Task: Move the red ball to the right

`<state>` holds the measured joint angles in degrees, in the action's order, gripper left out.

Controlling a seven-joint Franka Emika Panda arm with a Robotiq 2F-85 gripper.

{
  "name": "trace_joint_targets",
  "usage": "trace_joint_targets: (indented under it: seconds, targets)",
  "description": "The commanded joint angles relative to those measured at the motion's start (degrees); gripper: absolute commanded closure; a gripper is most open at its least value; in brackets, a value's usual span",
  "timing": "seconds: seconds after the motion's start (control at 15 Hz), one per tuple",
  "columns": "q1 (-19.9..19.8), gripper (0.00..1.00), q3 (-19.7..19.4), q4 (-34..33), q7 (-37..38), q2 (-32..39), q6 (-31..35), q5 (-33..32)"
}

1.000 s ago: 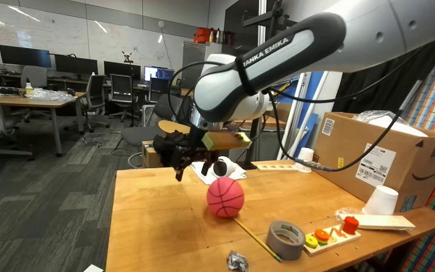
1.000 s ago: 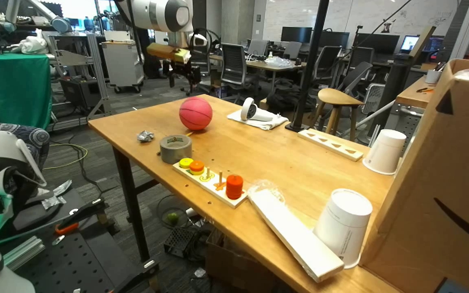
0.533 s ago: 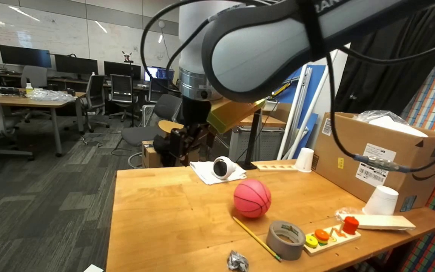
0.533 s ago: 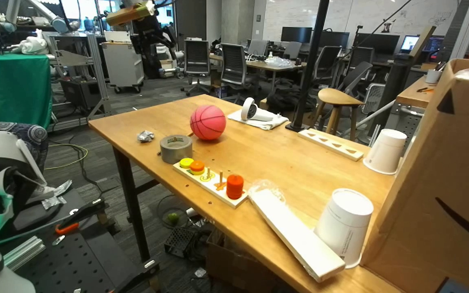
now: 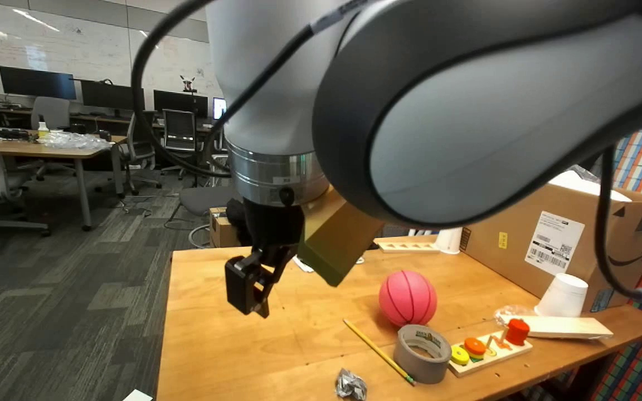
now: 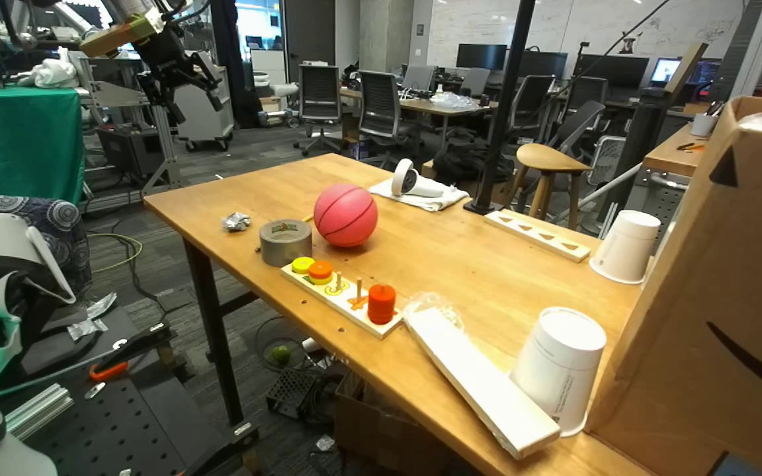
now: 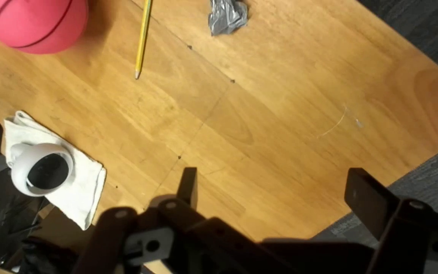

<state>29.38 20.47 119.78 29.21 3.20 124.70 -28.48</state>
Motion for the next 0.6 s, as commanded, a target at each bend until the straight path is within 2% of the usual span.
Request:
trace_joint_targets:
  seconds: [0.0,0.53]
  targets:
    - [-3.11,0.0,-0.27,1.83,-1.17,0.44,0.07,1.73]
    - [-7.98,0.0,-4.41,-2.0,-4.46,9.66,-2.8,6.26]
